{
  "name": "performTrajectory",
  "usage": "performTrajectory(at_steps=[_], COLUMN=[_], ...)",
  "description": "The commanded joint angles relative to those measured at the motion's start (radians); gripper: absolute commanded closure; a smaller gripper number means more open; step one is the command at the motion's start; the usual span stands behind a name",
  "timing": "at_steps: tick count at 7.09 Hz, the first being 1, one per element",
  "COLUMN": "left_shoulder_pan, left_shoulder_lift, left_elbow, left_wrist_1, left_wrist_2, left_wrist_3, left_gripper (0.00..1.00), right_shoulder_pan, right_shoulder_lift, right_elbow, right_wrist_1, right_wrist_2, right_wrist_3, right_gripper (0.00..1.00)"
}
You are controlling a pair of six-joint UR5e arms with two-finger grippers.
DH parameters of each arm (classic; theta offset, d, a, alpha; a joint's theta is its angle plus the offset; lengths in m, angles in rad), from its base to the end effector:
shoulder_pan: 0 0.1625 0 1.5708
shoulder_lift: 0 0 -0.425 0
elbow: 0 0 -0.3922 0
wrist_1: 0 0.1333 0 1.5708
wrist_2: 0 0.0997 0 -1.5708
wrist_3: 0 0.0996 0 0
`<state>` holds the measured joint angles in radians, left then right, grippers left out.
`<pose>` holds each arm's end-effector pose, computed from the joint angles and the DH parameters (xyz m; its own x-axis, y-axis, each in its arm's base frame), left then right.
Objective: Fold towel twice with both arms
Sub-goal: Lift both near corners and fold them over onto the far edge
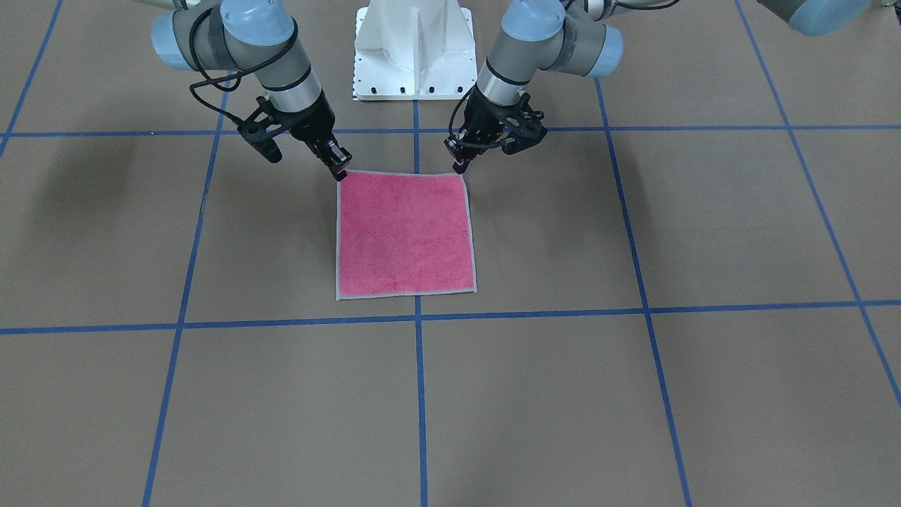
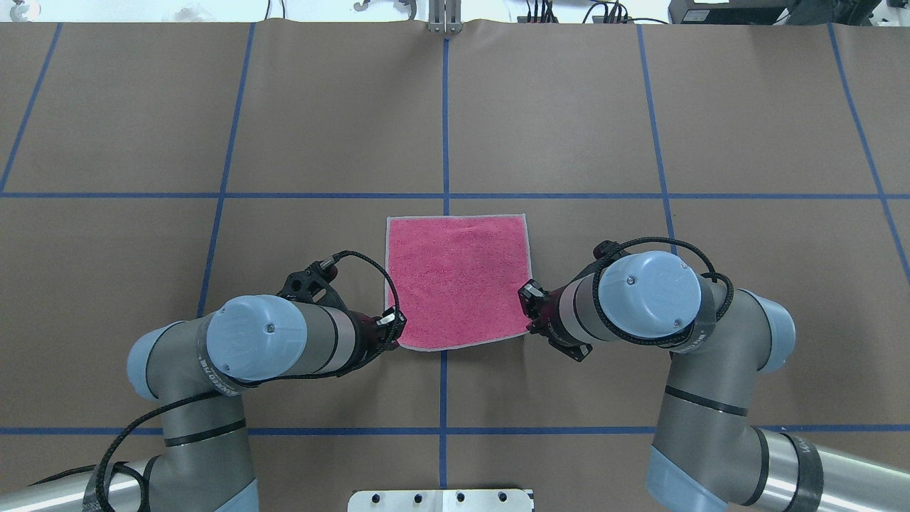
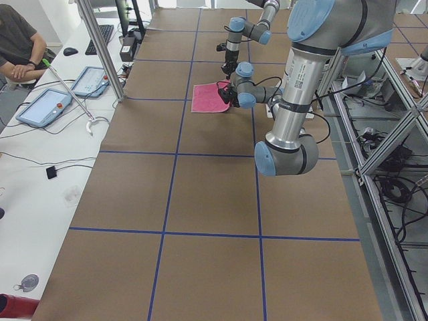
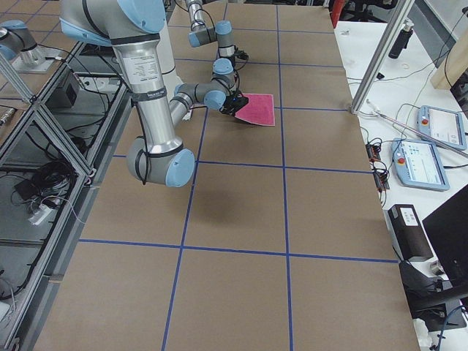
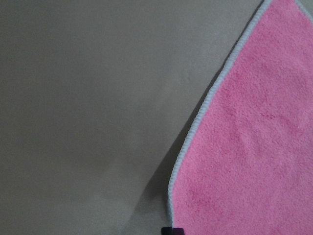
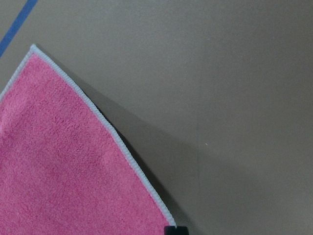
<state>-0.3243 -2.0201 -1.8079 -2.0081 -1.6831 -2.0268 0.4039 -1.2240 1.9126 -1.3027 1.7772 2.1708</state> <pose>0.5491 -0.3134 0.2496 0.2707 -0.5526 -0.7882 0.3787 0.8139 -0.4406 -0.4930 -0.3335 0.2877 0.3071 0.7323 0.6079 -0.4895 0.6693 -0.5589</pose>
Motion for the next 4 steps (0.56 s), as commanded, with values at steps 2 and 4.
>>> performTrajectory(at_steps=[2, 4], left_shoulder_pan=[-0.005, -0.056], left_shoulder_lift=[-0.008, -0.009], left_elbow=[-0.050, -0.025], left_wrist_1=[0.011, 0.011], left_wrist_2=[-0.003, -0.003], left_wrist_3=[-0.032, -0.018], left_gripper=[1.00, 1.00], right_shoulder_pan=[0.035, 0.104], right_shoulder_lift=[0.003, 0.014], right_elbow=[0.026, -0.007], right_wrist_1=[-0.003, 0.000], right_wrist_2=[0.004, 0.040], right_wrist_3=[-0.002, -0.025], right_gripper=[1.00, 1.00])
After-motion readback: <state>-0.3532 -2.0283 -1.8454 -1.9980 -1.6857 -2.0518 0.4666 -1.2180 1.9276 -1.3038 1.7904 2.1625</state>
